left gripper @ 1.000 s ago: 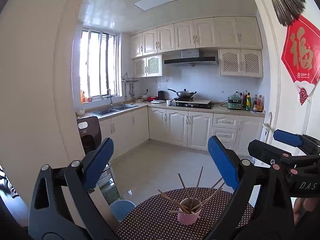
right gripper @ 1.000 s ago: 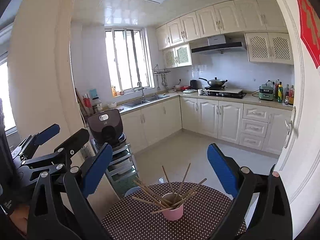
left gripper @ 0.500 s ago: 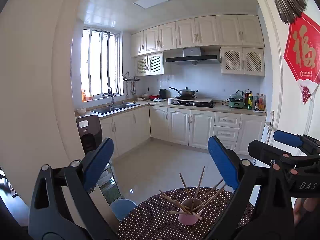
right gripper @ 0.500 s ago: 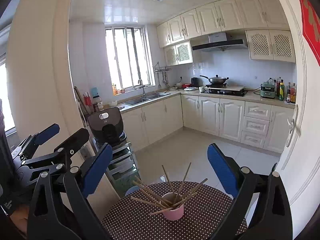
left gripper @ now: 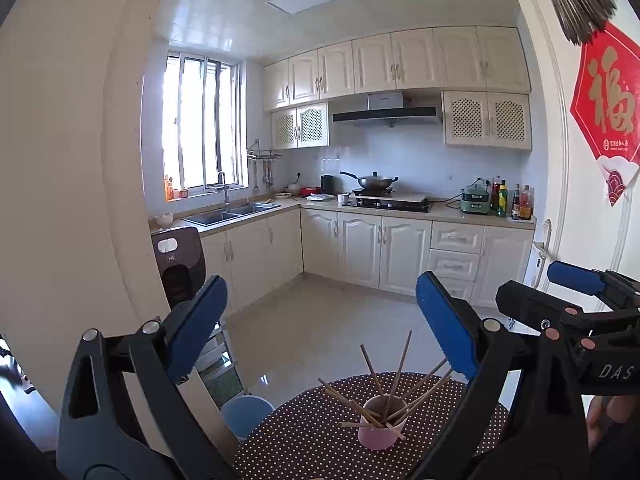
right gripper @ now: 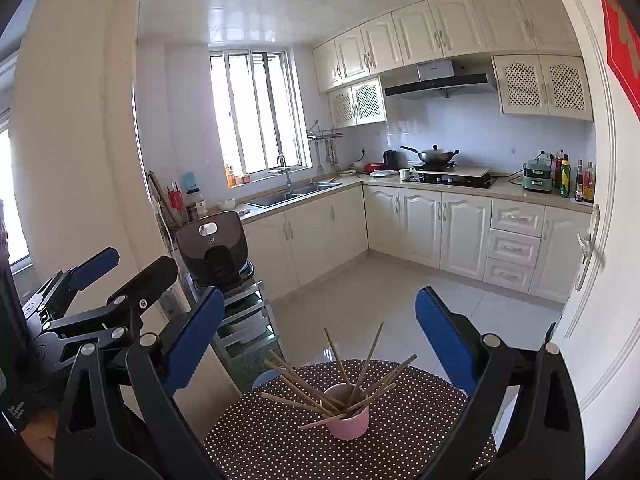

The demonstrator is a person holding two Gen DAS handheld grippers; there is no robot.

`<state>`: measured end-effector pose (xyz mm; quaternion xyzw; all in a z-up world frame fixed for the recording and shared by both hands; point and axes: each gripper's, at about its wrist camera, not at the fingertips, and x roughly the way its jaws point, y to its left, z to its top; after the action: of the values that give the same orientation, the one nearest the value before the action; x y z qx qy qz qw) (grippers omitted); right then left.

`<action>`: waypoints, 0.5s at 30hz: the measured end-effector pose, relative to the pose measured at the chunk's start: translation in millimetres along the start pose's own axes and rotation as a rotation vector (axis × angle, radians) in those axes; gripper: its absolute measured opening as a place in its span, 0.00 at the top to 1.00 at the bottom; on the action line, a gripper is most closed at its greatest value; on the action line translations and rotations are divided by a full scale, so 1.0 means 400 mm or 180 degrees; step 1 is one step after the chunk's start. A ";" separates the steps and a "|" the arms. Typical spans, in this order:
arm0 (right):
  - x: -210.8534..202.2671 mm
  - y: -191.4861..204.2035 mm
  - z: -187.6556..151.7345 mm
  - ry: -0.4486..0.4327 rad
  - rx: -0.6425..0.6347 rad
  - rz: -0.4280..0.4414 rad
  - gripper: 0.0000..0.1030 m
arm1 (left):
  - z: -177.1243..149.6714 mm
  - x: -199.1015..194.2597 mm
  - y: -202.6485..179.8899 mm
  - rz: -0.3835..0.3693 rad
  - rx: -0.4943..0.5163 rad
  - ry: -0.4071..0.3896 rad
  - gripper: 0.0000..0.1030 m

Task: Organize utensils

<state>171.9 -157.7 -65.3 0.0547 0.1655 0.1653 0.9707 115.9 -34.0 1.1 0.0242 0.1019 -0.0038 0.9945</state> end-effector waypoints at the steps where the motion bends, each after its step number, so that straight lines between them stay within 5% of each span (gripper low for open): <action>1: 0.001 0.000 0.000 0.0004 -0.0003 0.0002 0.10 | 0.001 0.001 0.000 -0.0003 -0.0002 0.0003 0.09; 15: 0.007 0.000 -0.005 0.0020 -0.0001 -0.0003 0.10 | 0.001 0.004 -0.001 0.0011 0.0001 0.0015 0.09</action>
<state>173.6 -156.6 -68.2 0.0540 0.1685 0.1650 0.9703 117.7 -34.4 1.0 0.0245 0.1042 -0.0021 0.9942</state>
